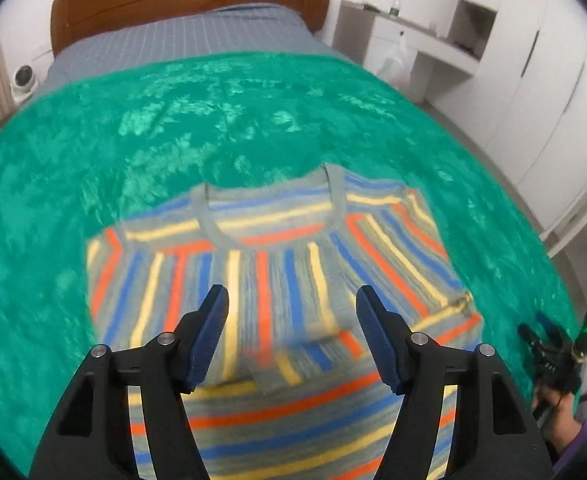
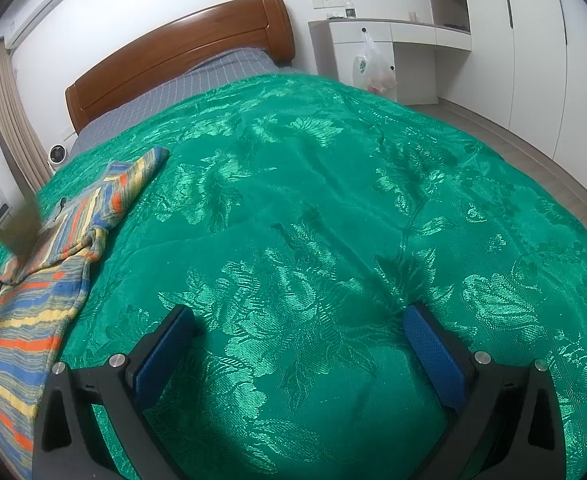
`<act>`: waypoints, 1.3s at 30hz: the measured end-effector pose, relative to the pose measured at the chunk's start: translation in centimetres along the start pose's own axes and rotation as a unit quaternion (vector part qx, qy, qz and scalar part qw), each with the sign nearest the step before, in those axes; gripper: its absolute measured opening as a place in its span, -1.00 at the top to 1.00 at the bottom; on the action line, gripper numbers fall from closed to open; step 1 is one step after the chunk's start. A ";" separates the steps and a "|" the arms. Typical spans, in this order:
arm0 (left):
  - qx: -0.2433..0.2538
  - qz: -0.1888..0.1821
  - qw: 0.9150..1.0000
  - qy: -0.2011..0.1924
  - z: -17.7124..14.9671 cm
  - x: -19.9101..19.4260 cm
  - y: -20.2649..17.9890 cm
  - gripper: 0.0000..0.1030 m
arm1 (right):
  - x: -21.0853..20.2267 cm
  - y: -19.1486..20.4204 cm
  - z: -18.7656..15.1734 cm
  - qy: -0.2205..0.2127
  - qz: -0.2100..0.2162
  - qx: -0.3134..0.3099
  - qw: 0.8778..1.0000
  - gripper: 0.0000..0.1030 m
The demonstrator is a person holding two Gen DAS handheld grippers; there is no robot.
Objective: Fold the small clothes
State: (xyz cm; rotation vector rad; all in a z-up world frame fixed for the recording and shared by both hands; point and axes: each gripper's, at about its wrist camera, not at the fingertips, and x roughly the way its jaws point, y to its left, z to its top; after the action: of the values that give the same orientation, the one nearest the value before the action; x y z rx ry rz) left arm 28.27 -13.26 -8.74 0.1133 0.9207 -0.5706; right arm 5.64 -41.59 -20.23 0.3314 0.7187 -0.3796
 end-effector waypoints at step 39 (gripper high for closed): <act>-0.184 0.181 0.966 -0.015 -17.9 -6.4 18.7 -0.85 | 0.0 0.0 -0.1 -0.004 0.000 0.000 1.000 -1.00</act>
State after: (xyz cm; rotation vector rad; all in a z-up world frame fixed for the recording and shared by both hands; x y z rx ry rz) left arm 21.93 11.12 -17.40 -0.0621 0.9356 -0.0582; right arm 5.59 -41.58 -20.36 0.3302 0.7113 -0.3799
